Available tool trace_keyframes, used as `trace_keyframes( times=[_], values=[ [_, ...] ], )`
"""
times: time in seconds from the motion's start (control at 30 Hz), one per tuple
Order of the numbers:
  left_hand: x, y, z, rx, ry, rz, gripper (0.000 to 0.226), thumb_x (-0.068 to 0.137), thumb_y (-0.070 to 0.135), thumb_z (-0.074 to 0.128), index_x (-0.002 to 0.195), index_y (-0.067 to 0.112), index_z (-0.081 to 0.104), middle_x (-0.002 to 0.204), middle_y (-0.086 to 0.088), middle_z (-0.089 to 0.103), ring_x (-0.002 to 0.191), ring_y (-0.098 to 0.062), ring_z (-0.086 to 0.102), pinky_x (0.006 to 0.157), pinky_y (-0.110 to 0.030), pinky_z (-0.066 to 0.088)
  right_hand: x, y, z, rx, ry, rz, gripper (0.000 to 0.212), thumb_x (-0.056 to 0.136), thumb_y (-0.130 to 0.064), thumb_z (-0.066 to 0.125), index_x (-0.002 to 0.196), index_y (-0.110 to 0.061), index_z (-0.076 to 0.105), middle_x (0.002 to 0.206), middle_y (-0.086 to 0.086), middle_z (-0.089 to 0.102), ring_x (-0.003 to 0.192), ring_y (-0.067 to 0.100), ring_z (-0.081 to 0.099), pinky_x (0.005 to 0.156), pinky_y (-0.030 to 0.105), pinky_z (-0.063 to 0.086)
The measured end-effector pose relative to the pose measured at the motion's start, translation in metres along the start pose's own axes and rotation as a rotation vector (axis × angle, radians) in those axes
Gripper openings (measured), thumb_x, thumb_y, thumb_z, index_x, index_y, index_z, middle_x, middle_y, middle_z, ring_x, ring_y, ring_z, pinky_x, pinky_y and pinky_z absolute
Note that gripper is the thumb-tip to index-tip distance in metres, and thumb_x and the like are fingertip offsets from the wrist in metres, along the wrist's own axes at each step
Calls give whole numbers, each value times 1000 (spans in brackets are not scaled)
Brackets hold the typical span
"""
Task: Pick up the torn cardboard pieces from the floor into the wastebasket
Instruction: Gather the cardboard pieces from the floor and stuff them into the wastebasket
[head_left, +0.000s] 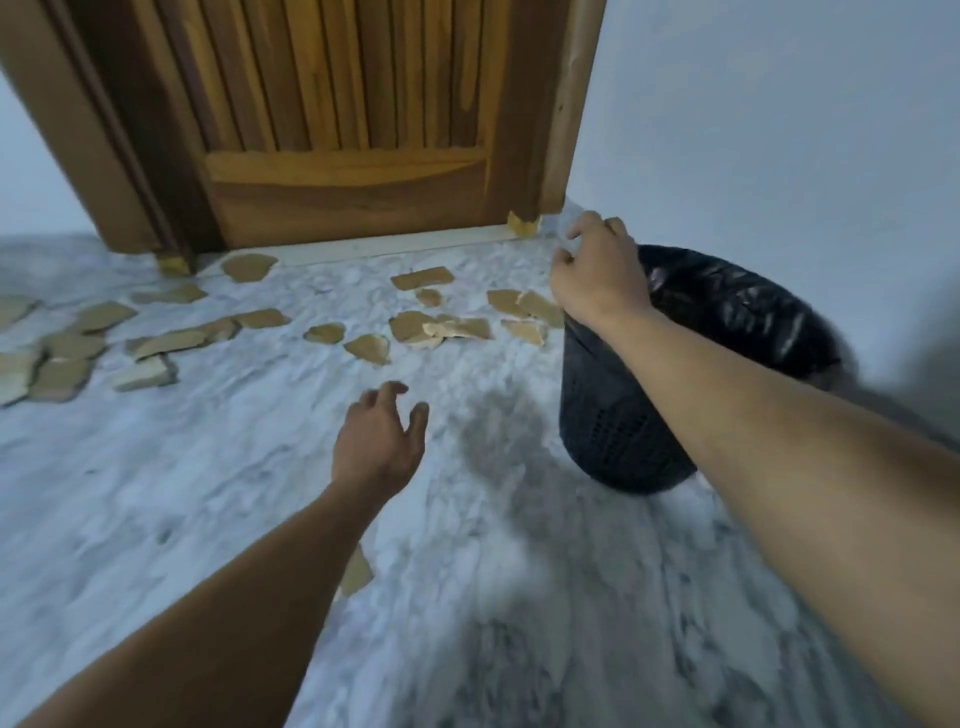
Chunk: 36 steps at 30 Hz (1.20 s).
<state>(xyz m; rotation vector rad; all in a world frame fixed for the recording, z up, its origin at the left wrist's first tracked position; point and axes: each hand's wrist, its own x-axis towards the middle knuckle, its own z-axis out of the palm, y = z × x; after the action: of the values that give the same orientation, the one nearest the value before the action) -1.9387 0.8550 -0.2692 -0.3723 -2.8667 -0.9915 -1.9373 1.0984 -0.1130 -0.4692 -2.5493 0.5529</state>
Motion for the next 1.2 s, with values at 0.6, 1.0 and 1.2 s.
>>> trace_keyframes(
  times=[0.6, 1.0, 1.2],
  values=[
    [123, -136, 101, 296, -46, -91, 102, 83, 84, 14, 158, 24, -19, 165, -25, -15, 152, -48, -6, 119, -65, 6, 67, 65, 287, -34, -344, 316, 83, 94, -64, 52, 157, -18, 24, 163, 11, 20, 150, 32, 21, 116, 53, 30],
    [248, -154, 127, 441, -99, 6, 90, 82, 88, 3, 159, 42, 5, 163, -9, 21, 151, -33, 15, 117, -62, 13, 184, 133, 344, -163, -412, 469, 111, 70, -99, 31, 159, -44, -5, 170, 13, -5, 155, 39, -4, 116, 69, -8],
    [246, -148, 123, 311, 57, -74, 91, 77, 93, 26, 133, 23, 42, 130, -18, 49, 126, -36, 42, 108, -56, 31, 185, 101, 391, -181, -412, 225, 100, 68, -100, 30, 151, -45, 33, 157, 11, 23, 148, 41, 18, 119, 64, 4]
  ],
)
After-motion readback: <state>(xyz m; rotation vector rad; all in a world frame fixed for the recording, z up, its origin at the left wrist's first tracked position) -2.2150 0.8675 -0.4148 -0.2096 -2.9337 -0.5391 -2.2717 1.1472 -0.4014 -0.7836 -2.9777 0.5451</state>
